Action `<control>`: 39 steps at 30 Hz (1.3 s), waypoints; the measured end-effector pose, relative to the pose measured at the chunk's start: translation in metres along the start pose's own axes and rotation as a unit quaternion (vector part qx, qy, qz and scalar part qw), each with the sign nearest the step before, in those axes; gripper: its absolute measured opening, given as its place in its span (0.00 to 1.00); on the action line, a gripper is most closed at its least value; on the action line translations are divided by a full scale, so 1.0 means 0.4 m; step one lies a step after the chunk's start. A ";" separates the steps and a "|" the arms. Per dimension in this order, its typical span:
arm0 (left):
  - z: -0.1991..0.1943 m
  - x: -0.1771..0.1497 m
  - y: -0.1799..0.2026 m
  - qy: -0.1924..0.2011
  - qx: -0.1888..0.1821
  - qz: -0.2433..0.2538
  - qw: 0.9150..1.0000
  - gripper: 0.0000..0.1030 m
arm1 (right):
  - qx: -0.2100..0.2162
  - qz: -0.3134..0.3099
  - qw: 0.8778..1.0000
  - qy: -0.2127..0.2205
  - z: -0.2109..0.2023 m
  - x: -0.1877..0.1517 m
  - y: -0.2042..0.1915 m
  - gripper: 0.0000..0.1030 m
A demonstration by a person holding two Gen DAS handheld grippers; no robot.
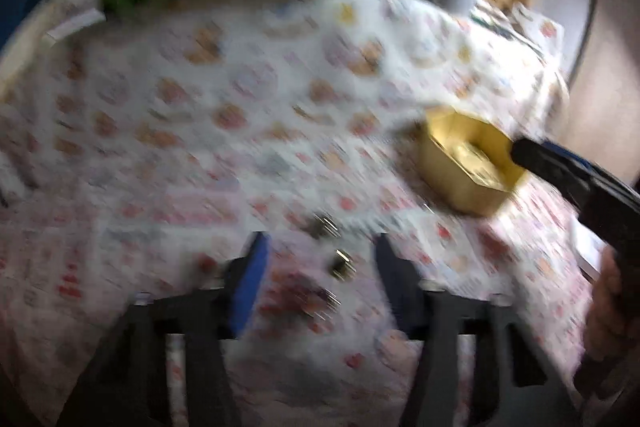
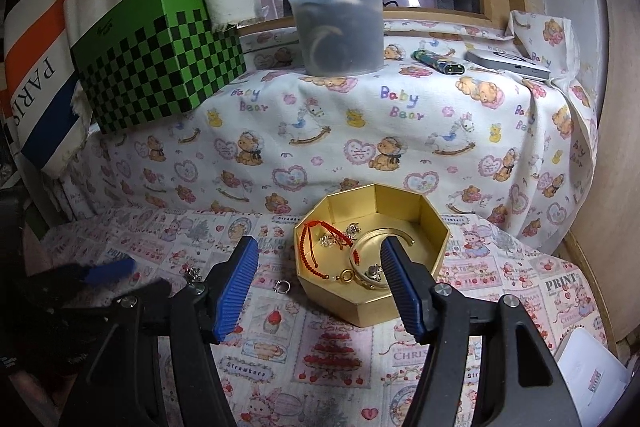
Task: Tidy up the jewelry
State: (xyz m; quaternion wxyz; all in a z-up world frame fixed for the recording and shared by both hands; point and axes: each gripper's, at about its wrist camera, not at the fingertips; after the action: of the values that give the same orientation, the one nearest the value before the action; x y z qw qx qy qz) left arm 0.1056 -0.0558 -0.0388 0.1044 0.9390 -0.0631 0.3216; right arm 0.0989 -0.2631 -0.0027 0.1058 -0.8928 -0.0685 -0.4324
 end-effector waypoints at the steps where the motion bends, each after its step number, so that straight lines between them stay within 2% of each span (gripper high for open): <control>1: 0.005 -0.002 0.005 -0.011 -0.015 0.002 1.000 0.27 | -0.001 -0.002 1.000 -0.001 0.001 0.000 -0.001 0.64; 2: 0.007 -0.005 0.012 -0.015 -0.018 0.005 1.000 0.26 | 0.000 -0.002 1.000 -0.002 0.002 -0.001 -0.002 0.64; 5: 0.015 -0.007 0.033 -0.011 0.010 0.014 1.000 0.20 | 0.002 -0.003 1.000 -0.006 0.005 -0.001 -0.002 0.64; 9: 0.059 0.003 0.032 -0.036 0.006 0.005 0.999 0.09 | 0.011 -0.005 1.000 -0.015 0.011 -0.003 -0.009 0.64; 11: 0.062 0.002 0.031 -0.033 0.007 0.003 0.999 0.05 | 0.012 -0.006 1.000 -0.017 0.014 -0.005 -0.012 0.64; 15: 0.058 0.001 0.017 -0.033 -0.007 -0.017 0.999 0.02 | 0.018 -0.006 1.000 -0.023 0.018 -0.007 -0.016 0.64; 19: 0.031 -0.004 0.008 -0.015 -0.012 -0.018 1.000 0.02 | 0.038 0.001 0.999 -0.033 0.021 -0.008 -0.014 0.63; 21: 0.006 -0.005 0.004 -0.002 -0.014 -0.022 1.000 0.02 | 0.055 0.007 0.998 -0.039 0.023 -0.009 -0.013 0.56; 23: -0.026 -0.005 -0.005 0.014 -0.018 -0.029 0.999 0.02 | 0.076 0.012 0.996 -0.048 0.029 -0.011 -0.013 0.43; 25: -0.057 -0.005 -0.014 0.033 -0.015 -0.035 0.999 0.02 | 0.094 0.013 0.994 -0.059 0.040 -0.015 -0.020 0.35; 27: -0.085 -0.002 -0.027 0.052 -0.008 -0.042 0.998 0.02 | 0.099 0.006 0.992 -0.072 0.054 -0.023 -0.035 0.31; 29: -0.100 0.005 -0.043 0.062 -0.010 -0.055 0.997 0.02 | 0.106 -0.007 0.990 -0.090 0.071 -0.032 -0.059 0.21; 33: -0.108 0.013 -0.077 0.066 -0.010 -0.075 0.995 0.02 | 0.081 -0.037 0.991 -0.101 0.091 -0.042 -0.100 0.19; 39: -0.096 0.011 -0.088 0.064 0.012 -0.077 0.995 0.02 | 0.063 -0.016 0.990 -0.126 0.149 -0.033 -0.096 0.13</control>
State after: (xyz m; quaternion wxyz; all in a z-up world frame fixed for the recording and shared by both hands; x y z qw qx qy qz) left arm 0.0928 -0.0128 -0.0120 0.1213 0.9197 0.0200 0.3729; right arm 0.1278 -0.2117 -0.0439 0.1452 -0.9307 -0.1221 -0.3126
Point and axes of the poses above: each gripper's, at about its wrist camera, not at the fingertips, and z roughly the way its jaws point, y to its right, x to its top, and after that the axes turned 3 degrees about -y, right-handed
